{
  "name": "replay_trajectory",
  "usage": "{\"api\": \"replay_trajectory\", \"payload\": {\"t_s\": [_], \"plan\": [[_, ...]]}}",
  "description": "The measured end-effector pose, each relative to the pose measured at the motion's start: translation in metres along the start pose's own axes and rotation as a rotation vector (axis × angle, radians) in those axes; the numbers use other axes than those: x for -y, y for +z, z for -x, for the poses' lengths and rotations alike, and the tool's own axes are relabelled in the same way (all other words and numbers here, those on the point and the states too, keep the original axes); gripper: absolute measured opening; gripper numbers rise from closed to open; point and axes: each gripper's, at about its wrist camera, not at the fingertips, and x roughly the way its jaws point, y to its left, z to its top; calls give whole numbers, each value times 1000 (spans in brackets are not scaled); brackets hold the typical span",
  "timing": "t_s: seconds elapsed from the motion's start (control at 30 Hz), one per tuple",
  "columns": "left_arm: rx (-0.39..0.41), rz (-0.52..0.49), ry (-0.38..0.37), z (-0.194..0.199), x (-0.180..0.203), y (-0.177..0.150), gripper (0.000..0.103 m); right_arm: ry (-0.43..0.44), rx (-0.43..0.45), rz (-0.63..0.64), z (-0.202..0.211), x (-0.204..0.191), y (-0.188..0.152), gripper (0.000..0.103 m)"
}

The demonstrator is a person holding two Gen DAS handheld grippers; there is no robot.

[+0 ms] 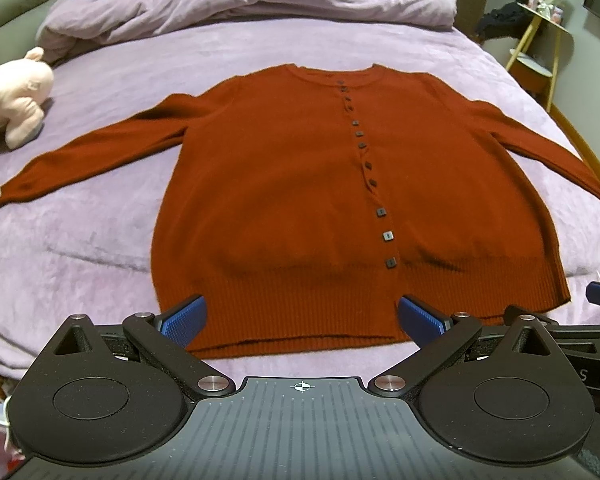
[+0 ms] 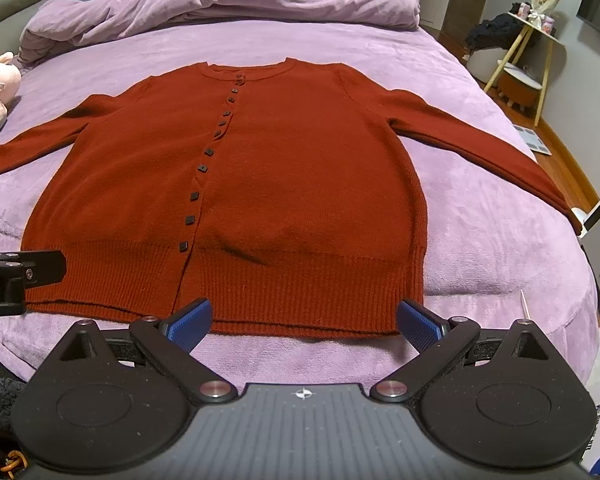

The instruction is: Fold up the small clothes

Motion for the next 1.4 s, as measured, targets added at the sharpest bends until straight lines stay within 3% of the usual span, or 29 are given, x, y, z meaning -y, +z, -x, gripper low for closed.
{"api": "replay_trajectory", "payload": {"t_s": [1.4], "plan": [[-17, -3, 10, -2, 4, 0, 103, 10, 11, -23, 1, 3, -3, 99]]}}
